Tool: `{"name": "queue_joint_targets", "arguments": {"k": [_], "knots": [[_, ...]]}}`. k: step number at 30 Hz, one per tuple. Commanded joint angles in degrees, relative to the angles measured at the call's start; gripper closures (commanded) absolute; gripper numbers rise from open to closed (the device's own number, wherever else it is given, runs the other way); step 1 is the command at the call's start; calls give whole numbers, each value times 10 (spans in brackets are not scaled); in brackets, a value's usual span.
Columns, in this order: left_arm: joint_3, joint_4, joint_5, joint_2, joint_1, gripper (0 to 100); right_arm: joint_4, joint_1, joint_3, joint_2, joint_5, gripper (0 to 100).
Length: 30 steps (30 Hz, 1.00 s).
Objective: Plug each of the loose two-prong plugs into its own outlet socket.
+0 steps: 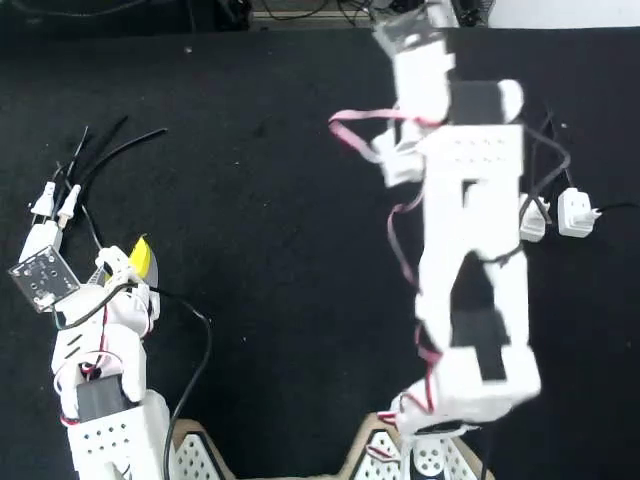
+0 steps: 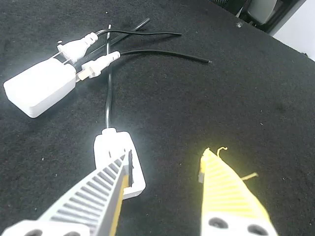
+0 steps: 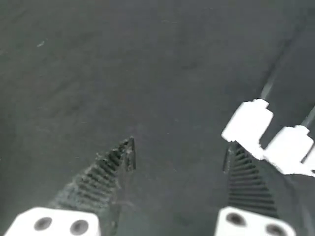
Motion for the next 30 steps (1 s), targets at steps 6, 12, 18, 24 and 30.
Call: {"name": "queue_joint_targets", "arguments": {"k": [6,12,18,24,30], "knots": [[-19,-11,-33,-4,7,766,-292,-109,444,-248,-23,730],[-21,-11,-33,-4,7,766,-451,-209,686,-328,-26,730],[-29,-11,-33,-4,1,766,-576,-222,792,-334,-78,730],[-117,-6,-91,-3,-2,766,-653,-267,871,-335,-69,730],[-256,16,-135,4,-106,762,-720,-283,908,-334,-54,730]]}}
